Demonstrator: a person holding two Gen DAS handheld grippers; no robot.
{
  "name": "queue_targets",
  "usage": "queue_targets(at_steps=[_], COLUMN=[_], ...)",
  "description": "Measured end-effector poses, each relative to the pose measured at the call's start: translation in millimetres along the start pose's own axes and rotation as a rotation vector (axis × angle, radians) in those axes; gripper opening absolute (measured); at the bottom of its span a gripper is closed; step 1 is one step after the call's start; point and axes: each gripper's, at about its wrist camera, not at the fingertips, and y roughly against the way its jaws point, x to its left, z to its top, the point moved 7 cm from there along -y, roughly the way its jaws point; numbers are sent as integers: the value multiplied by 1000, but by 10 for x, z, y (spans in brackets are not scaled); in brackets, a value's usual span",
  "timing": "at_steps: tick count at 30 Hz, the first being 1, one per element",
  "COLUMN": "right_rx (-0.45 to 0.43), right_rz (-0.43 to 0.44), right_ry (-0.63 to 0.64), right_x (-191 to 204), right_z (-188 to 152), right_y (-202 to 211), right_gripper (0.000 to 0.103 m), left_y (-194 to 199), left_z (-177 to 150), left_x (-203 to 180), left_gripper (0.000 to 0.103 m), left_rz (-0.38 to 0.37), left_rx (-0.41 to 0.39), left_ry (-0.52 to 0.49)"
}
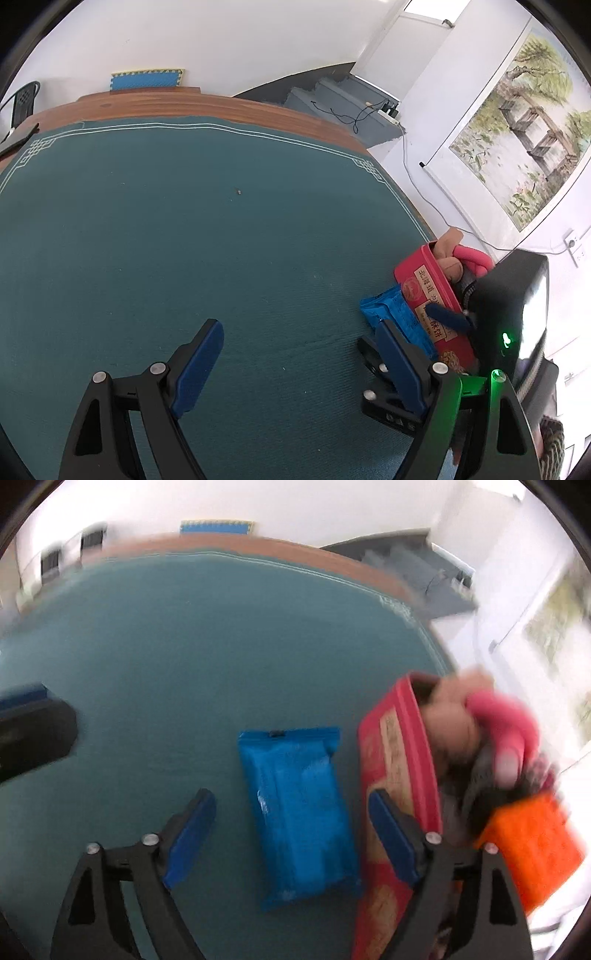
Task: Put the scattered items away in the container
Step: 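Move the right tool to the blue plastic packet beside the tin, then grasp the blue plastic packet with the right tool and lift it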
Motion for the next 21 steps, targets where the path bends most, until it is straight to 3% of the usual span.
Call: queue_targets(at_steps=[3, 5, 6, 7, 13, 21], right_rx=[18, 7, -5, -17, -101, -301], right_rz=[49, 87, 101, 115, 244, 267], right_ry=[15, 28, 38, 46, 24, -104], right_x=[25, 59, 81, 104, 186, -255], right_z=[44, 4, -35, -68, -125, -299], right_y=[-53, -23, 3, 29, 252, 1037], right_gripper=[88, 77, 58, 53, 48, 49], left_y=[6, 11, 13, 15, 28, 96], left_z=[5, 8, 10, 12, 22, 23], left_x=[1, 1, 1, 1, 2, -79], left_gripper=[86, 86, 86, 86, 86, 86], left_rz=[1, 1, 2, 2, 4, -2], left_rx=[-1, -2, -2, -3, -5, -23], left_ry=[0, 0, 0, 0, 0, -19])
